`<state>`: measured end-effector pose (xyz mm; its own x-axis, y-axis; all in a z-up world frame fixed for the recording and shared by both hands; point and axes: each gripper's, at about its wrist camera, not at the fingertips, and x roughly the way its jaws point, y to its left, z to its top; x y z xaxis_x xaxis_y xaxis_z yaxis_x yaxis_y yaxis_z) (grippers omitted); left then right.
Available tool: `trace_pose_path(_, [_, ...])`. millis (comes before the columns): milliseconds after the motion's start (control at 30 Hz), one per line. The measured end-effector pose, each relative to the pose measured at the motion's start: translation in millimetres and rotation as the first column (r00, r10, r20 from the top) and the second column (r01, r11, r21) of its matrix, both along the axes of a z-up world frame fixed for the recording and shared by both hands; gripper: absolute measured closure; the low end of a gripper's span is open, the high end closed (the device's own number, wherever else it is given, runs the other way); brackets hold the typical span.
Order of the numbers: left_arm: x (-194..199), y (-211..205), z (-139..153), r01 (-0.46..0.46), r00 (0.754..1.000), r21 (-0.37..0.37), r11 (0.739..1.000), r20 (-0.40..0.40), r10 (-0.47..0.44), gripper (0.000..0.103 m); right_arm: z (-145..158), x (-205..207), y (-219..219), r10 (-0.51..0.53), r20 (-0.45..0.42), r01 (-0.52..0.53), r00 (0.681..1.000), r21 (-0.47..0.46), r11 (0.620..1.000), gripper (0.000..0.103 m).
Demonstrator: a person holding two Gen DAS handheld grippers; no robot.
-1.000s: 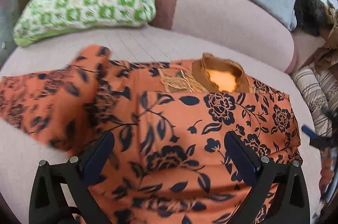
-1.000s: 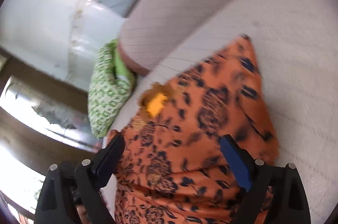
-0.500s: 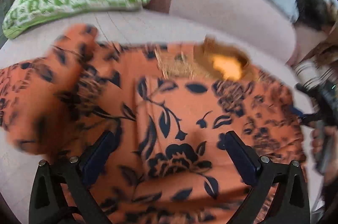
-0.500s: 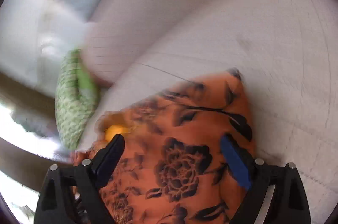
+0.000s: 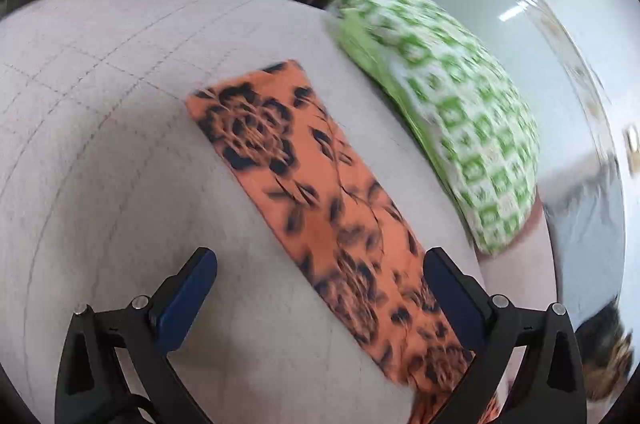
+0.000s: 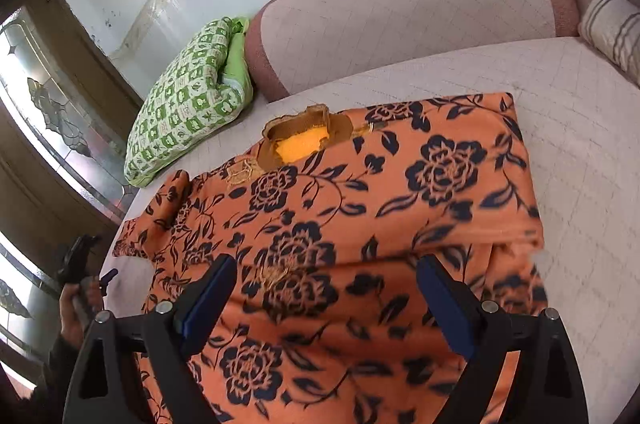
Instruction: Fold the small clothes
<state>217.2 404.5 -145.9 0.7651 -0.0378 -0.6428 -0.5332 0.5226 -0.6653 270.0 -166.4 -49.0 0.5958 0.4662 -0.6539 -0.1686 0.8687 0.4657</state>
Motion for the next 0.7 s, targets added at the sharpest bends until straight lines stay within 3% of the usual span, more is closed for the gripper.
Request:
trace_pose_path(67, [7.3, 4.6, 0.4, -0.003, 1.000, 0.006, 1.000, -0.001, 0.003, 0.001, -4.0, -11.2, -7.5, -0.012, -0.016, 0.012, 1.000, 0.006, 1.000, 0.010])
trace_pose_path(200, [12.5, 18.1, -3.4, -0.042, 0.998, -0.072, 0.997, 0.033, 0.044, 0.001, -12.3, -17.9, -16.3, -0.022, -0.025, 0.022, 0.999, 0.009, 1.000, 0.010])
trace_pose_path(367, [20.7, 19.6, -3.9, -0.078, 0.996, -0.093, 0.993, 0.041, 0.082, 0.002, -16.1, -23.0, -25.1, -0.048, -0.024, 0.049, 0.999, 0.026, 0.998, 0.010])
trace_pose_path(400, [21.3, 20.2, -4.3, -0.093, 0.995, -0.095, 0.991, 0.037, 0.097, 0.016, -17.5, -24.1, -27.9, -0.058, -0.027, 0.059, 0.998, 0.030, 0.998, 0.010])
trace_pose_path(433, [24.5, 21.3, -5.7, -0.096, 0.995, -0.088, 0.992, 0.010, 0.097, 0.057, -18.3, -25.3, -30.5, -0.065, -0.030, 0.066, 0.997, 0.033, 0.997, 0.010])
trace_pose_path(467, [28.7, 23.7, -11.7, -0.073, 0.997, -0.095, 0.993, -0.032, 0.070, 0.085, -19.5, -26.1, -31.6, -0.069, -0.032, 0.070, 0.997, 0.036, 0.997, 0.010])
trace_pose_path(500, [34.2, 26.1, -21.1, -0.057, 0.997, -0.135, 0.989, -0.064, 0.049, 0.097, -20.9, -28.0, -34.4, -0.076, -0.034, 0.077, 0.997, 0.040, 0.996, 0.010])
trace_pose_path(533, [34.6, 28.5, -26.4, -0.068, 0.997, -0.153, 0.986, -0.057, 0.060, 0.098, -21.1, -29.3, -36.4, -0.079, -0.034, 0.080, 0.996, 0.041, 0.996, 0.010])
trace_pose_path(600, [38.8, 25.7, -20.0, -0.054, 0.997, -0.112, 0.992, -0.063, 0.047, 0.098, -22.6, -33.6, -41.5, -0.091, -0.031, 0.092, 0.995, 0.038, 0.995, 0.010])
trace_pose_path(700, [42.3, 3.2, 14.4, -0.006, 0.999, 0.063, 0.998, -0.051, 0.009, 0.099, -24.0, -39.5, -50.5, -0.108, -0.024, 0.109, 0.994, 0.046, 0.993, 0.010])
